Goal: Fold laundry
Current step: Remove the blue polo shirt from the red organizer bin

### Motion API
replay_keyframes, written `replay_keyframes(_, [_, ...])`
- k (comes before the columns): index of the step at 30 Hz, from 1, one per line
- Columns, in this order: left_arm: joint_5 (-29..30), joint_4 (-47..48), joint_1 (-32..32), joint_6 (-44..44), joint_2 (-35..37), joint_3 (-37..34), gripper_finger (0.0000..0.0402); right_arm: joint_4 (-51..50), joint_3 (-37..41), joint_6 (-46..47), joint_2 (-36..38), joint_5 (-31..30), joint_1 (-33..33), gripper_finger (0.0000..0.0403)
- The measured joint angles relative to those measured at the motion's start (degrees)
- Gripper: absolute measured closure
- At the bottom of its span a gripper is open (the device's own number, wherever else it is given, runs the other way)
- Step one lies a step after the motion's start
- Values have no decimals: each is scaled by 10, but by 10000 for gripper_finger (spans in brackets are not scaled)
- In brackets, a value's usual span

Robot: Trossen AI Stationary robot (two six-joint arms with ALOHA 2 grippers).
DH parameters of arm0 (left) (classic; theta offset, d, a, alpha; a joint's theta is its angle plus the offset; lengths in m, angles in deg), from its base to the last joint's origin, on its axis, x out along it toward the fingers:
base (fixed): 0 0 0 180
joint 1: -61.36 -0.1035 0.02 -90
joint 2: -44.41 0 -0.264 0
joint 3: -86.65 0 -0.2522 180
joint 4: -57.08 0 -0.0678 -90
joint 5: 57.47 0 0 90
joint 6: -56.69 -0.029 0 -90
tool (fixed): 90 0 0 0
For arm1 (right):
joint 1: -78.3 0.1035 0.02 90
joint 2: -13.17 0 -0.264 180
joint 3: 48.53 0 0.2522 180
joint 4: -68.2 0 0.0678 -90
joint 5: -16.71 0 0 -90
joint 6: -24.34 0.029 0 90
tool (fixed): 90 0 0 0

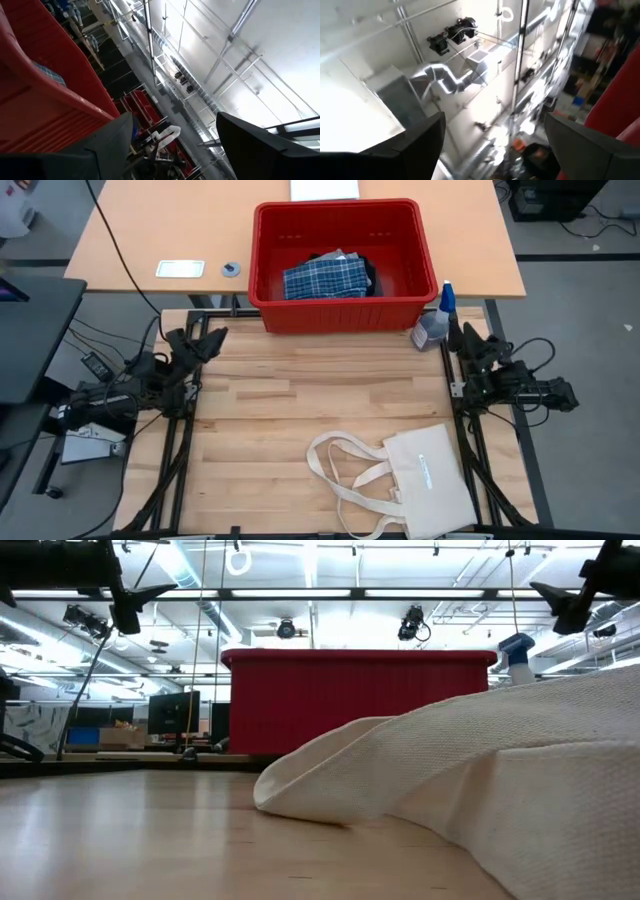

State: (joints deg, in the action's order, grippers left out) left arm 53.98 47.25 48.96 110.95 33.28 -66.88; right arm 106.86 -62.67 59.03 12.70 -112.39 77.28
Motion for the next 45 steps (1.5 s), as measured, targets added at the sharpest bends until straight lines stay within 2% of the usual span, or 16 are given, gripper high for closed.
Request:
replay_keyframes(3, [19,-6,0,24,-2,0,109,-11,0,11,-3,-26,0,57])
replay_keyframes(7, [46,-46,0,46,-23,7,109,-39,0,12,-16,-126,0,57])
replay_keyframes(11, [45,-51,0,43,-116,64,109,-36,0,45,-43,-167,-3,57])
replay_keyframes(14, [23,-40,-11,10,-216,136,109,-37,-1,75,-70,-150,-19,57])
replay_keyframes(17, [-62,-9,-52,-33,-318,225,109,-37,-10,125,-107,-129,-38,57])
replay_keyframes(19, [-147,30,-94,-57,-381,292,109,-36,-22,137,-134,-119,-50,57])
replay_keyframes(22, [-286,85,-166,-76,-469,392,109,-35,-49,136,-176,-100,-67,57])
replay_keyframes(26, [-454,126,-248,-90,-596,524,109,-35,-105,92,-230,-26,-87,57])
replay_keyframes(30, [-536,166,-295,-104,-712,642,109,-93,-185,20,-285,-17,-101,57])
replay_keyframes(34, [-543,198,-318,-114,-813,737,109,-246,-281,-16,-323,-9,-129,57])
replay_keyframes(38, [-542,201,-325,-114,-900,815,109,-383,-374,-44,-367,37,-160,57])
replay_keyframes(45, [-496,202,-328,-113,-1044,971,109,-507,-490,-110,-451,165,-211,57])
